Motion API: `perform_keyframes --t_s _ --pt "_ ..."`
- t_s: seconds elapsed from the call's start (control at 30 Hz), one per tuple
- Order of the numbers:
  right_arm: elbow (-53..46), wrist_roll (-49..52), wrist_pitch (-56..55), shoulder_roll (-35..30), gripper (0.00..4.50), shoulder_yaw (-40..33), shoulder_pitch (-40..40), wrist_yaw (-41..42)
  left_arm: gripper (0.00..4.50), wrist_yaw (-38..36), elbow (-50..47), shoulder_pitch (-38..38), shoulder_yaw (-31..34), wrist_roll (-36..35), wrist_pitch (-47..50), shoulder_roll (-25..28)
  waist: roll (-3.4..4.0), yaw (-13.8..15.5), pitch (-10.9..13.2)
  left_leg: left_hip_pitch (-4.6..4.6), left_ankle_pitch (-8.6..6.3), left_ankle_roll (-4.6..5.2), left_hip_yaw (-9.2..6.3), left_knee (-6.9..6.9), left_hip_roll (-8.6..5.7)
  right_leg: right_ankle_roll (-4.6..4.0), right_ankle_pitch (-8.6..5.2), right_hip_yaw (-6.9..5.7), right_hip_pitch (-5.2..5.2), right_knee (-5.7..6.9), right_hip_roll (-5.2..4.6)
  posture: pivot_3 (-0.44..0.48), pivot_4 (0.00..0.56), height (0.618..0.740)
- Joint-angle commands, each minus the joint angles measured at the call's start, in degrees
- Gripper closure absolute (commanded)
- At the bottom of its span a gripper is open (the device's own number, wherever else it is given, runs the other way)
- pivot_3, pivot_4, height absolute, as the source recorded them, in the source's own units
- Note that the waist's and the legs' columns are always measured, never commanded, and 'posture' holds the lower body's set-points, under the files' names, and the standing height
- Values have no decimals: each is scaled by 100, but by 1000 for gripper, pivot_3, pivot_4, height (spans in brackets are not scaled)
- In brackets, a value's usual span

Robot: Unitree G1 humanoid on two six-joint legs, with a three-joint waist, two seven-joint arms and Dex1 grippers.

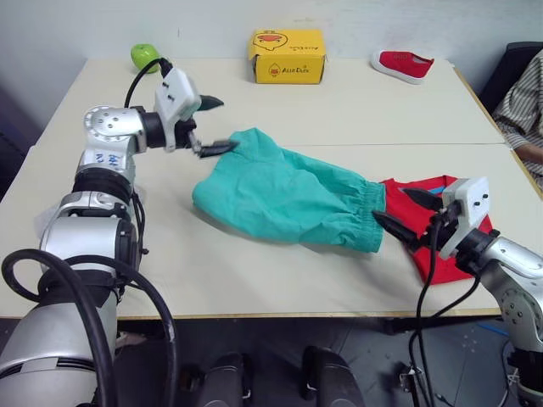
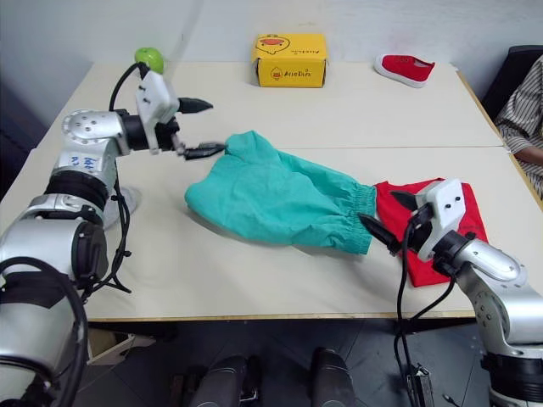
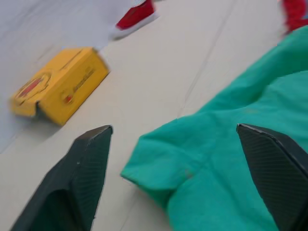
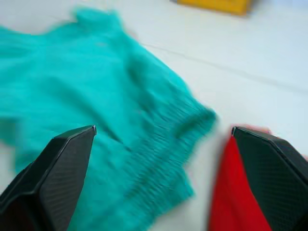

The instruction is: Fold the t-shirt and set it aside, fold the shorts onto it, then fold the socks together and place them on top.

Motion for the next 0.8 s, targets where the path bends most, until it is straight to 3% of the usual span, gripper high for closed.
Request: perform_keyframes --t_s 0.03,0.1,0.23,0.37,0.47,0.53,0.63,0.8 --pt "-491 -497 -660 -242 0 656 350 804 30 -1370 -599 674 -138 -185 -309 247 -1 -2 0 -1 0 0 2 3 1 0 0 -2 2 0 1 0 150 740" --pt "-345 -907 -900 -119 0 1020 350 710 30 -1530 -893 1174 -332 -66 -707 274 -3 6 0 3 -2 3 0 8 0 0 0 3 7 2 0 0 150 740" --pt "307 -2289 -1557 120 0 1696 49 131 30 -1019 -1167 1705 -596 113 -1174 56 -9 65 -2 -2 1 15 -19 27 -1 0 5 4 8 13 -15 0 150 740" --pt "1064 -3356 -2265 132 0 1974 -169 -392 30 357 -933 1814 -974 854 -1867 -164 -12 123 -3 -5 1 28 -23 30 1 2 9 6 8 13 -29 0 150 740" --pt "1420 -3668 -2548 159 613 1998 -216 -571 0 1314 -679 1704 -1174 1265 -2005 -308 -18 146 -9 0 -1 30 -26 28 -4 3 10 6 15 13 -31 0 150 740" --pt "1515 -3793 -2603 176 1305 1951 -222 -676 0 1778 -522 1580 -1280 1448 -1963 -429 -21 170 -11 7 2 33 -24 29 -2 7 12 3 28 10 -31 0 150 740" --pt "1628 -3964 -2566 163 2363 1840 -225 -853 633 2296 -306 1426 -1479 1736 -1846 -554 -25 191 -13 8 9 42 -29 29 -2 12 24 4 32 5 -35 0 150 740" --pt "1744 -4103 -2576 112 4020 1786 -263 -916 2176 2715 -38 1360 -1675 1981 -1640 -647 -25 170 -15 9 12 46 -33 29 0 12 34 6 31 3 -37 0 150 740"
